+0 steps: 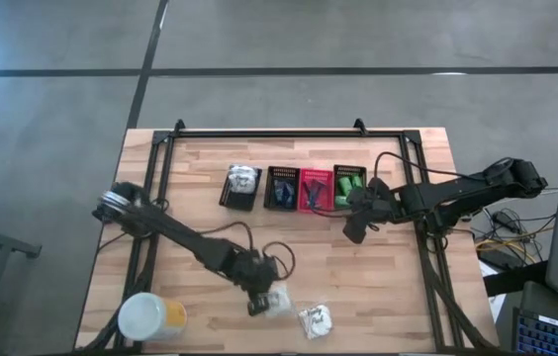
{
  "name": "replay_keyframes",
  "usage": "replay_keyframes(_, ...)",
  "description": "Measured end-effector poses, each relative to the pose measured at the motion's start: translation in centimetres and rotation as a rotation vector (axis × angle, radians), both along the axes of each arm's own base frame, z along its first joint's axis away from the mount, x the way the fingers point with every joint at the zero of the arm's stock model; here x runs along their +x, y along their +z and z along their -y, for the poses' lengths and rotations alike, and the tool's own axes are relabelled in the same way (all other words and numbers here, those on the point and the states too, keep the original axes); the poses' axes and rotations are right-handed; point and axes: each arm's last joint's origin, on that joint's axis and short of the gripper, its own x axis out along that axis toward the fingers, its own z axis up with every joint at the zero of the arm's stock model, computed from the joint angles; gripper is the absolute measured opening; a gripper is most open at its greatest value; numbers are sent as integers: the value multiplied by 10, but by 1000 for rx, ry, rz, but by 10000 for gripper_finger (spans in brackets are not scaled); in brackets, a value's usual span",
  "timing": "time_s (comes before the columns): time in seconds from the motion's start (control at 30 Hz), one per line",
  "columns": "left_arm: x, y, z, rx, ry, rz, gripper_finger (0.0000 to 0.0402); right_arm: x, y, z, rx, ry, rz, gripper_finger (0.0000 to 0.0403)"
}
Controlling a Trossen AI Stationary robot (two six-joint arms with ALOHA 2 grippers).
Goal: Pick & Place Travel size toiletries
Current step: Put the cotton pack into the left black bin
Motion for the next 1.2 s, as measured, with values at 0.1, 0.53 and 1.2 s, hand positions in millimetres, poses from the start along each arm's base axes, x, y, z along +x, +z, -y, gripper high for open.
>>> replay_keyframes(0.1,-22,29,-22,168,59,-52,3,1,1,0,-8,16,6,241)
replay_keyframes(0.53,-109,141,-156,822,408,-91,1,5,3,1,-22,-13,63,221)
replay_keyframes(1.2,-63,83,-237,876,-127,-429,1,6,3,8,18,-157,115,256)
